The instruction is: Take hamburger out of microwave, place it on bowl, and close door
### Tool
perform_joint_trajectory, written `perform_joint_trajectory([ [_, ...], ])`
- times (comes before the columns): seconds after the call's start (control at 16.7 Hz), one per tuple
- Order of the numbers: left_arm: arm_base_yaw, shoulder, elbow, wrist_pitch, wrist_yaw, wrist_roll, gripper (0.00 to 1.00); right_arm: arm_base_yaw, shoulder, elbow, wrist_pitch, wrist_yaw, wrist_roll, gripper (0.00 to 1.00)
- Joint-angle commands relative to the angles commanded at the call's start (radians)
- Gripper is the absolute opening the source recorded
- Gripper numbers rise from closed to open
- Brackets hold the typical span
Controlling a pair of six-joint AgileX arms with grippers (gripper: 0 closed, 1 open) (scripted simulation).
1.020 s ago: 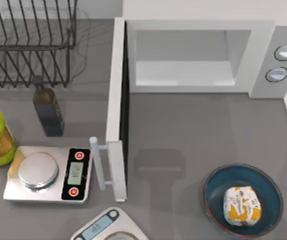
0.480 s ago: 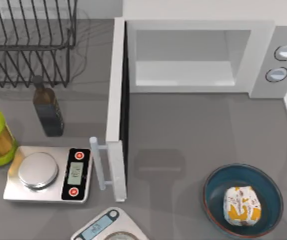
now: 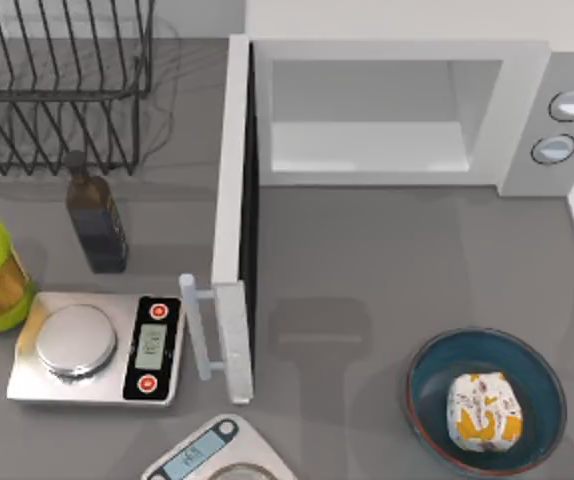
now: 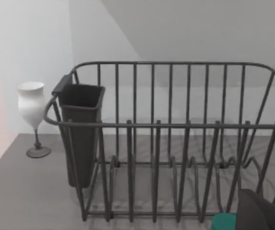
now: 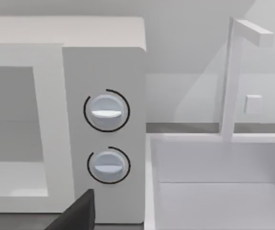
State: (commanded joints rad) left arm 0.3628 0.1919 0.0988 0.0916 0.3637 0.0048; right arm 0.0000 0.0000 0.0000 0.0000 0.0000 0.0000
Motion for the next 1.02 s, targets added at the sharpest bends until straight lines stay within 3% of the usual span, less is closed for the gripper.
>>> perform_joint_trajectory([
  [0.48, -0.047, 0.025, 0.036, -0.043, -0.042, -0.022, 0.00, 0.000, 0.000, 0.000, 0.000, 0.000, 0.000, 1.00],
  [0.72, -0.230, 0.220, 0.195, -0.183, -0.186, -0.116, 0.00, 0.000, 0.000, 0.000, 0.000, 0.000, 0.000, 1.00],
  [1.02, -0.586, 0.582, 0.448, -0.418, -0.450, -0.272, 0.00, 0.000, 0.000, 0.000, 0.000, 0.000, 0.000, 1.00],
])
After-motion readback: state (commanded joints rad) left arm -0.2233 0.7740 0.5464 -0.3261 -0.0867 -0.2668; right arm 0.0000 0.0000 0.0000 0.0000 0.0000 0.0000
